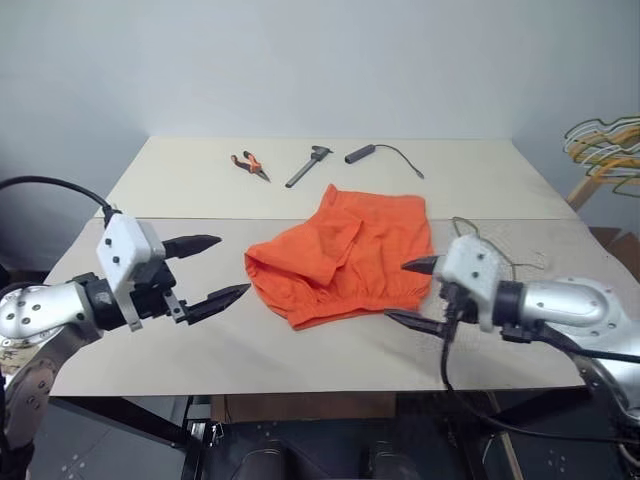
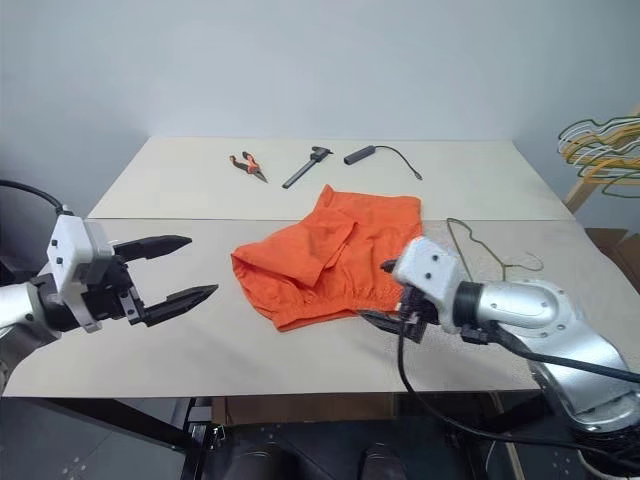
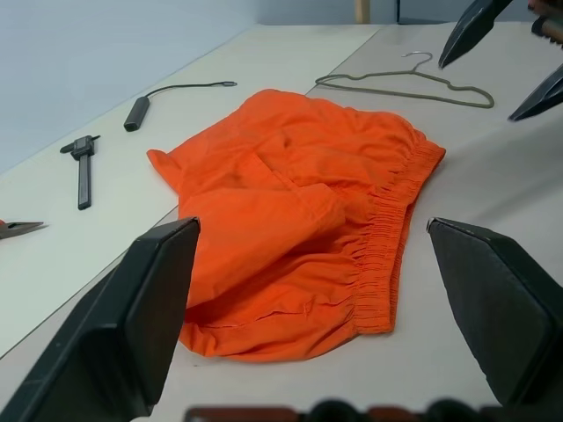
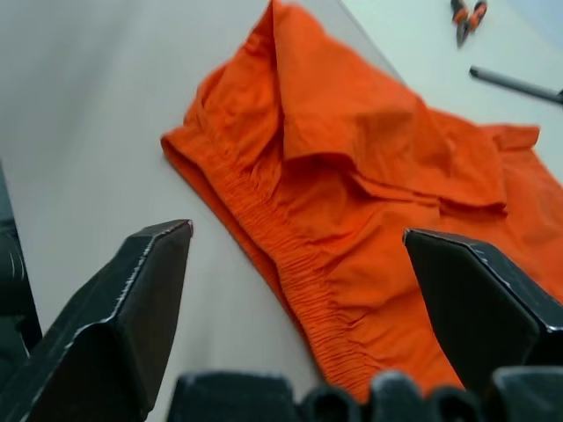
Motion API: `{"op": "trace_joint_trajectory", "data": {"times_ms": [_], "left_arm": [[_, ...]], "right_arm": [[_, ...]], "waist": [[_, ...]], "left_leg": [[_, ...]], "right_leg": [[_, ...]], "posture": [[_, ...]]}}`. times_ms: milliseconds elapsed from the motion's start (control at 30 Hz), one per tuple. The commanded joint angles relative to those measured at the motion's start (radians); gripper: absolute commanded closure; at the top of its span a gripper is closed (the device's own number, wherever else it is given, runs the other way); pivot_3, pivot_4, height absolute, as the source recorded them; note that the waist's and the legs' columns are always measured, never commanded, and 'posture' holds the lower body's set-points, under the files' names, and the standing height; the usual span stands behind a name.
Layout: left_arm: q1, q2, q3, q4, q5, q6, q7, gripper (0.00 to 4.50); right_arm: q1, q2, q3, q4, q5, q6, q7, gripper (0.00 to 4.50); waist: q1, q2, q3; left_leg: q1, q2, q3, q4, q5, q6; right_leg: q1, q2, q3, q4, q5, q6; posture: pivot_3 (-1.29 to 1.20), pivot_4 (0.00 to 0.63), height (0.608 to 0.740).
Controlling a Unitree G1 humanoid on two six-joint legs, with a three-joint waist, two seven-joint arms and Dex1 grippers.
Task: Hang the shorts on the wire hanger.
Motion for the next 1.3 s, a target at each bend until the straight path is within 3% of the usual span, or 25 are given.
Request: {"op": "trace_joint_trajectory", "data": {"times_ms": [33, 567, 667, 900, 1000, 1067, 1167, 1300], "left_arm": [[-0.003, 0.001, 0.031, -0.011, -0.013, -0.012, -0.001, 0.00], [-0.045, 0.020, -0.008, 0.019, -0.015, -0.010, -0.042, 0.00], [-0.052, 0.019, -0.016, 0.022, -0.016, -0.009, -0.048, 0.00], [-0.049, 0.006, -0.026, 0.017, -0.007, -0.013, -0.040, 0.00], [-0.049, 0.001, -0.033, 0.015, -0.004, -0.015, -0.036, 0.00], [-0.054, 0.001, -0.037, 0.018, -0.003, -0.016, -0.037, 0.00], [-0.063, 0.004, -0.046, 0.030, 0.002, -0.021, -0.047, 0.00], [-0.085, 0.001, -0.069, 0.046, 0.011, -0.029, -0.058, 0.00]], "right_arm": [[-0.074, 0.033, 0.081, -0.007, -0.041, 0.101, -0.073, 0.04], [-0.331, 0.448, 0.617, 0.356, -0.349, 0.111, -0.225, 0.04], [-0.351, 0.489, 0.693, 0.438, -0.418, 0.063, -0.224, 0.62], [-0.358, 0.545, 0.698, 0.520, -0.512, 0.020, -0.229, 2.96], [-0.337, 0.505, 0.682, 0.478, -0.525, -0.009, -0.189, 3.99], [-0.300, 0.411, 0.652, 0.420, -0.520, -0.117, -0.124, 4.46], [-0.234, 0.229, 0.576, 0.379, -0.495, -0.401, 0.014, 4.46], [-0.198, 0.024, 0.471, 0.468, -0.478, -0.817, 0.187, 4.46]], "waist": [[0.000, 0.000, 0.001], [-0.049, 0.002, 0.009], [-0.050, 0.003, 0.010], [-0.054, 0.003, 0.010], [-0.055, 0.003, 0.010], [-0.048, 0.004, 0.010], [-0.044, 0.003, 0.011], [-0.057, 0.002, 0.014]], "left_leg": [[0.000, 0.000, 0.000, 0.000, 0.000, 0.000], [-0.001, 0.000, 0.000, -0.001, 0.005, -0.008], [-0.002, -0.001, 0.000, -0.001, 0.006, -0.009], [-0.001, 0.000, 0.001, -0.001, 0.007, -0.011], [-0.001, 0.000, 0.000, -0.001, 0.007, -0.011], [-0.001, 0.000, 0.000, -0.001, 0.007, -0.011], [-0.003, -0.001, 0.000, -0.001, 0.006, -0.010], [-0.003, -0.002, 0.000, -0.001, 0.005, -0.009]], "right_leg": [[0.000, 0.000, 0.000, 0.000, 0.000, 0.000], [-0.001, 0.000, -0.001, 0.001, 0.003, 0.005], [-0.002, 0.000, -0.001, 0.001, 0.003, 0.006], [-0.002, 0.001, -0.001, 0.003, 0.003, 0.005], [-0.002, 0.001, -0.001, 0.003, 0.003, 0.005], [-0.002, 0.001, -0.001, 0.002, 0.003, 0.005], [-0.001, 0.000, -0.003, -0.001, 0.003, 0.006], [-0.002, -0.001, -0.002, -0.001, 0.003, 0.007]], "posture": [[0.03, 0.071, 0.740], [0.00, 0.077, 0.740], [-0.01, 0.077, 0.740], [-0.01, 0.077, 0.740], [-0.02, 0.074, 0.740], [-0.02, 0.073, 0.740], [-0.03, 0.070, 0.740], [-0.04, 0.063, 0.740]]}}
